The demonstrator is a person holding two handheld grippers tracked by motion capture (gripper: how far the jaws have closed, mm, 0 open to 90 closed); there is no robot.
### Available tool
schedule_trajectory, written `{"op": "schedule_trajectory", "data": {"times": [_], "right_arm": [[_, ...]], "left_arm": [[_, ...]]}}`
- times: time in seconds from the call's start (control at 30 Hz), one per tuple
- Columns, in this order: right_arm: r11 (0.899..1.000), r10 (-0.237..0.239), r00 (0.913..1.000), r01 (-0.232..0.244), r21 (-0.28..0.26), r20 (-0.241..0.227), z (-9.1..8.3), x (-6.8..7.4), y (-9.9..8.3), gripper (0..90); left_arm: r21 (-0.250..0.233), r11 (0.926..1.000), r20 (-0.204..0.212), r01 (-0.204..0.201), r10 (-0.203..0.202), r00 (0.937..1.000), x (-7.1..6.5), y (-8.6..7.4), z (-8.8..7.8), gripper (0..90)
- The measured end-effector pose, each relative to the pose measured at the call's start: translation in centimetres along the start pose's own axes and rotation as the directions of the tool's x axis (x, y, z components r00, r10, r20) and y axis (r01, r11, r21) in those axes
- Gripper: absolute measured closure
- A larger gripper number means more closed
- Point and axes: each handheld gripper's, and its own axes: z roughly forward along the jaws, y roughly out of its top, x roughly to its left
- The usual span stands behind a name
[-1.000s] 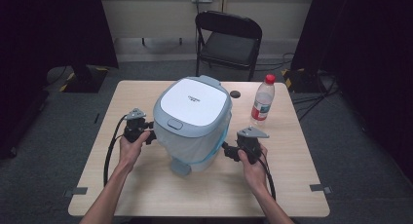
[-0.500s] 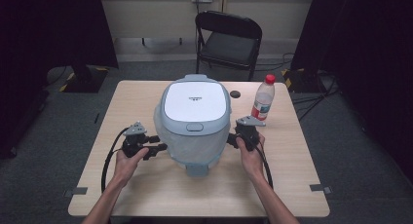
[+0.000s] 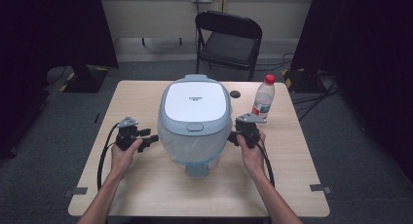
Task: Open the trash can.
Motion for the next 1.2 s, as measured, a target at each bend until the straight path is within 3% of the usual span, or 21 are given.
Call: {"op": "schedule_trajectory", "data": {"times": [0.17, 0.33, 0.47, 0.53, 0.6, 0.73, 0.83, 0.93, 1.2], "right_arm": [[1.000, 0.004, 0.9998, -0.004, -0.002, -0.020, 0.5, 0.1, 0.2, 48.0], [1.000, -0.005, 0.9981, 0.005, -0.011, -0.061, 1.5, 0.7, 0.7, 53.9], [1.000, -0.005, 0.9929, 0.004, -0.008, -0.119, 2.3, 1.1, 1.1, 60.4], [1.000, -0.008, 0.9888, 0.007, -0.003, -0.149, 2.4, 1.7, 1.1, 66.3], [1.000, -0.012, 0.9873, 0.011, -0.004, -0.159, 2.3, 1.8, 1.1, 66.2], [1.000, -0.011, 0.9843, 0.013, 0.011, -0.176, 1.7, 2.5, 0.8, 67.0], [1.000, -0.016, 0.9810, 0.018, 0.013, -0.193, 1.0, 3.2, 0.5, 67.0], [0.999, -0.044, 0.9828, 0.048, 0.018, -0.179, -0.1, 4.3, 0.0, 65.3], [0.999, -0.029, 0.9782, 0.036, 0.030, -0.205, -1.4, 5.1, -0.7, 66.1]], "left_arm": [[-0.002, 1.0000, 0.003, -0.008, 0.008, 1.0000, -1.0, 1.9, 0.9, 43.8], [-0.017, 0.9998, -0.024, 0.012, -0.012, 0.9996, -1.2, 1.7, 0.9, 45.4], [-0.032, 0.9988, -0.011, 0.038, -0.038, 0.9992, -1.1, 1.1, 0.0, 57.2], [-0.033, 0.9989, -0.005, 0.032, -0.032, 0.9995, -1.1, 0.9, -0.4, 62.0], [-0.033, 0.9990, 0.003, 0.029, -0.029, 0.9996, -1.2, 0.6, -0.8, 63.9], [-0.034, 0.9988, 0.029, 0.035, -0.034, 0.9990, -1.3, -0.2, -1.8, 63.9], [-0.033, 0.9991, 0.024, 0.028, -0.027, 0.9993, -1.5, -0.8, -2.7, 63.0], [-0.045, 0.9983, 0.022, 0.037, -0.037, 0.9991, -1.7, -1.5, -3.4, 61.6], [-0.040, 0.9989, 0.007, 0.024, -0.024, 0.9997, -1.6, -1.4, -3.6, 60.0]]}}
